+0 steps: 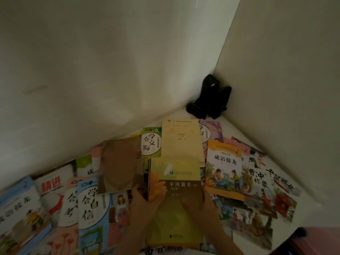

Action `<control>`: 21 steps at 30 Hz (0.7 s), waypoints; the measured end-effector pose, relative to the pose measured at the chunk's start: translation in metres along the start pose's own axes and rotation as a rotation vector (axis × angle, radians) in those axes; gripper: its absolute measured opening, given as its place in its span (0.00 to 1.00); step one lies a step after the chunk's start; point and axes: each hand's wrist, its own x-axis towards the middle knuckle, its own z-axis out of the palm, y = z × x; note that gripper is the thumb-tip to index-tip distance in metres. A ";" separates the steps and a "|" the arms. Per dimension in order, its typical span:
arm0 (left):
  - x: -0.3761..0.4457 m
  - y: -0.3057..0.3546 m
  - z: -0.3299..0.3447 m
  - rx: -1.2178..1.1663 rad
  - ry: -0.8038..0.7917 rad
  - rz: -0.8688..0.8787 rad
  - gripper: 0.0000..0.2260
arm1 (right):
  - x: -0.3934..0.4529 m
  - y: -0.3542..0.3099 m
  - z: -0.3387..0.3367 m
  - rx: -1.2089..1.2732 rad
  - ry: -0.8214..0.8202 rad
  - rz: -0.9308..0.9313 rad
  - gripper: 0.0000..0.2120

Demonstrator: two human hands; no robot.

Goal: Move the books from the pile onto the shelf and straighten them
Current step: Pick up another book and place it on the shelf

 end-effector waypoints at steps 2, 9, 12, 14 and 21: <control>0.001 0.002 0.002 0.016 -0.047 0.002 0.32 | 0.004 -0.001 -0.005 0.069 -0.007 0.013 0.34; 0.023 0.064 0.023 -0.163 -0.087 0.178 0.15 | 0.031 -0.047 -0.049 0.103 0.054 -0.115 0.33; 0.057 0.105 0.039 -0.149 -0.071 0.139 0.10 | 0.067 -0.084 -0.072 0.122 0.091 -0.210 0.27; 0.087 0.120 0.054 -0.147 -0.081 0.120 0.11 | 0.098 -0.104 -0.081 0.090 0.090 -0.255 0.24; 0.157 0.117 0.085 0.296 -0.069 -0.001 0.48 | 0.177 -0.102 -0.079 -0.055 -0.037 -0.227 0.28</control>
